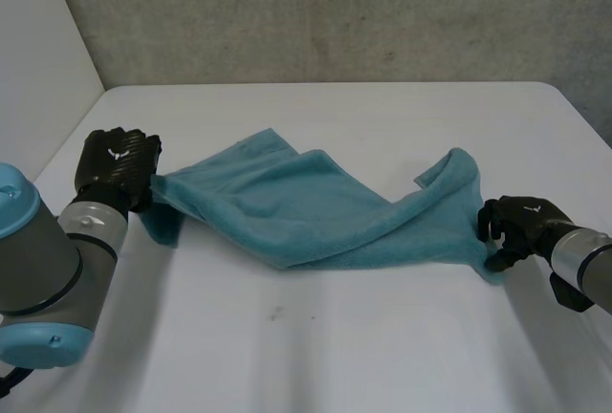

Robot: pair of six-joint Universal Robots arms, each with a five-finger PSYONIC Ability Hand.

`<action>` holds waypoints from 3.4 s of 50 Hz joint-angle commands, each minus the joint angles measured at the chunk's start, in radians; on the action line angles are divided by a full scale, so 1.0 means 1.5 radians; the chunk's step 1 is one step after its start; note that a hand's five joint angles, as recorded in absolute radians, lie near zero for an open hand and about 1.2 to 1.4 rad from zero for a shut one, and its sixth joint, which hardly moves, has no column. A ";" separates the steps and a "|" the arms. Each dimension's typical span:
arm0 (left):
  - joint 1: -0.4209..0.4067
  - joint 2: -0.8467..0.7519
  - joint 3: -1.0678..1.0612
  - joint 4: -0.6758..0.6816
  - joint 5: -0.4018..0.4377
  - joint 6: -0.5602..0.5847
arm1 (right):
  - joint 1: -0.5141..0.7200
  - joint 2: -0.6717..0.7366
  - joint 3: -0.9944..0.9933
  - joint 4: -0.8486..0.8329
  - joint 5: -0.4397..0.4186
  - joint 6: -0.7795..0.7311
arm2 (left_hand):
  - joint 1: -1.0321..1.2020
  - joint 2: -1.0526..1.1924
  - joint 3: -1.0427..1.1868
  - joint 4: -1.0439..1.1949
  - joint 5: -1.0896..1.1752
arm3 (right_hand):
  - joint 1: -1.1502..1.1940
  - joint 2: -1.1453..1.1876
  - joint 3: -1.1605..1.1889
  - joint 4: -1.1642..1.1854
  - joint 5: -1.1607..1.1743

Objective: Fold the laundry

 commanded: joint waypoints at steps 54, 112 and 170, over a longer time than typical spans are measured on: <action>0.069 -0.074 0.546 -0.075 0.067 0.058 | 0.168 0.147 -0.946 0.108 0.313 -0.118 | 0.169 0.129 0.134 0.131 0.173 | 0.374 0.277 0.289 0.290 0.307; 0.135 -0.145 0.010 0.035 0.084 0.049 | 0.034 -0.046 -0.051 -0.033 0.128 -0.067 | -0.322 -0.362 -0.357 -0.360 -0.318 | 0.374 0.277 0.289 0.290 0.307; 0.330 0.278 -0.130 -0.366 0.293 0.230 | -0.101 -0.206 -0.028 0.324 0.144 -0.524 | 0.169 0.129 0.134 0.131 0.173 | 0.374 0.277 0.289 0.290 0.307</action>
